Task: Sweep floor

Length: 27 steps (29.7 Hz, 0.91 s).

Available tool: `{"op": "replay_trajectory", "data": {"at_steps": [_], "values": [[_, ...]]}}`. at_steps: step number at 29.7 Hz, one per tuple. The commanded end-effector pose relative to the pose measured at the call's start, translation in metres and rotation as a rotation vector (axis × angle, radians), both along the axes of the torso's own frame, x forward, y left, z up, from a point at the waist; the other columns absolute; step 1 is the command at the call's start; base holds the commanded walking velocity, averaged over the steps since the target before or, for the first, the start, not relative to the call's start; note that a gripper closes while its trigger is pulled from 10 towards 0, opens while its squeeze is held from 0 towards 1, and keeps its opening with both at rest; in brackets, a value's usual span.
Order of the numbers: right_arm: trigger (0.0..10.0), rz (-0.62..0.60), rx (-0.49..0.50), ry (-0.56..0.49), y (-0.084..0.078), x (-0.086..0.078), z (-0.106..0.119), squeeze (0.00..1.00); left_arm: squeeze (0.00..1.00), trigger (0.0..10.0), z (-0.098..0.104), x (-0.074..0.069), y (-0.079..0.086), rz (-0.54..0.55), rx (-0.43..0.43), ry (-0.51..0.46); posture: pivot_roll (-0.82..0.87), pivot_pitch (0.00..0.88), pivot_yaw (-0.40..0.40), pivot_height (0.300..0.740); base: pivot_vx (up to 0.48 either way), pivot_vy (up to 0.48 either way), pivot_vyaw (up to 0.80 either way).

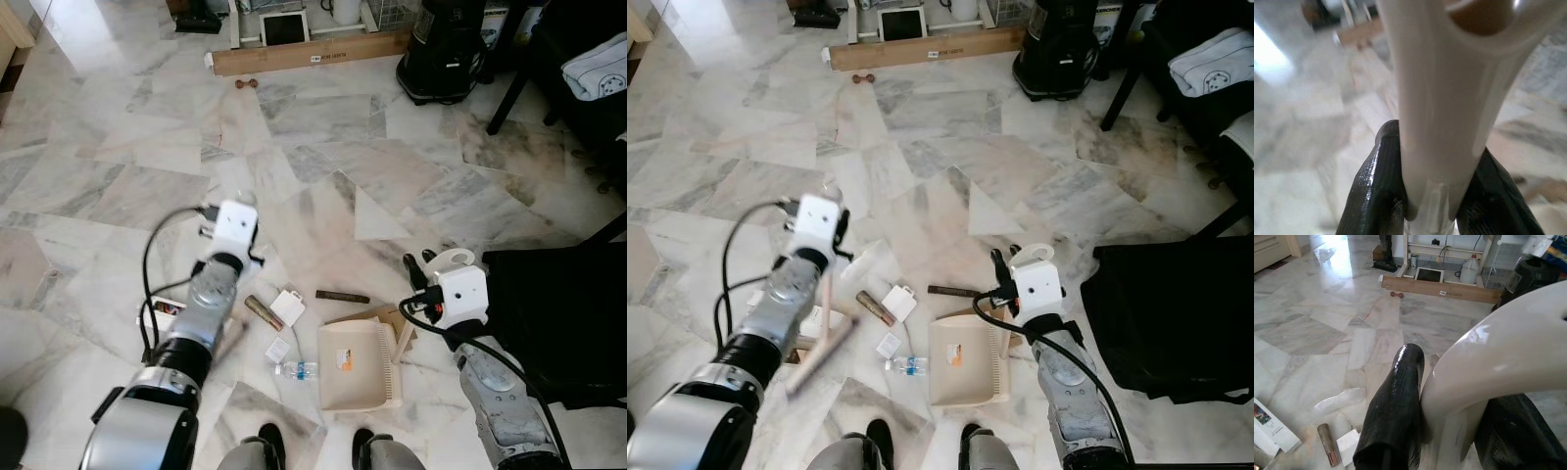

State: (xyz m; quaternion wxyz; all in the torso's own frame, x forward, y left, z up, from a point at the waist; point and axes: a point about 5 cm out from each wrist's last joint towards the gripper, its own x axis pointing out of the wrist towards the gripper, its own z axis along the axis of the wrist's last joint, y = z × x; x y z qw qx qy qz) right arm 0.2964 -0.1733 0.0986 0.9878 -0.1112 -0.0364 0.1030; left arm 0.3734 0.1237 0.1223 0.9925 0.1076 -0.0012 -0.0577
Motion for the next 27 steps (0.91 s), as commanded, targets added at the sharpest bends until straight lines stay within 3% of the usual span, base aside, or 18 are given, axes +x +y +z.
{"op": "replay_trajectory", "data": {"at_steps": [1, 7, 9, 13, 16, 21, 27], "values": [[10.0, -0.015, -0.015, 0.116, -0.004, -0.01, -0.023, 0.0, 0.0, 10.0, -0.008, -0.001, 0.0, 0.021, -0.045, 0.05, -0.15, 0.289, 0.055, 0.74, 0.0, 0.0, 0.0], [10.0, -0.025, -0.021, 0.113, -0.007, -0.014, -0.022, 0.0, 0.0, 9.9, -0.016, 0.002, -0.026, -0.013, -0.192, 0.192, -0.19, 0.28, 0.069, 0.74, 0.0, 0.0, 0.0], [10.0, -0.028, -0.022, 0.112, -0.008, -0.014, -0.021, 0.0, 0.0, 10.0, -0.015, 0.002, -0.03, -0.023, -0.207, 0.199, -0.2, 0.278, 0.07, 0.74, 0.0, 0.0, 0.0], [10.0, -0.039, -0.027, 0.11, -0.012, -0.016, -0.02, 0.0, 0.0, 10.0, 0.001, 0.007, -0.055, -0.085, -0.351, 0.196, -0.21, 0.269, 0.072, 0.74, 0.0, 0.0, 0.0], [10.0, -0.042, -0.028, 0.11, -0.013, -0.016, -0.019, 0.0, 0.0, 10.0, 0.009, 0.01, -0.061, -0.119, -0.404, 0.194, -0.21, 0.266, 0.072, 0.74, 0.0, 0.0, 0.0], [10.0, -0.043, -0.028, 0.113, -0.013, -0.014, -0.02, 0.0, 0.0, 10.0, 0.031, 0.019, -0.058, -0.191, -0.511, 0.157, -0.19, 0.248, 0.073, 0.74, 0.0, 0.0, 0.0], [10.0, -0.028, -0.017, 0.118, -0.006, -0.009, -0.021, 0.0, 0.0, 10.0, 0.07, 0.032, -0.035, -0.265, -0.568, 0.058, -0.15, 0.231, 0.067, 0.74, 0.0, 0.0, 0.0]]}}
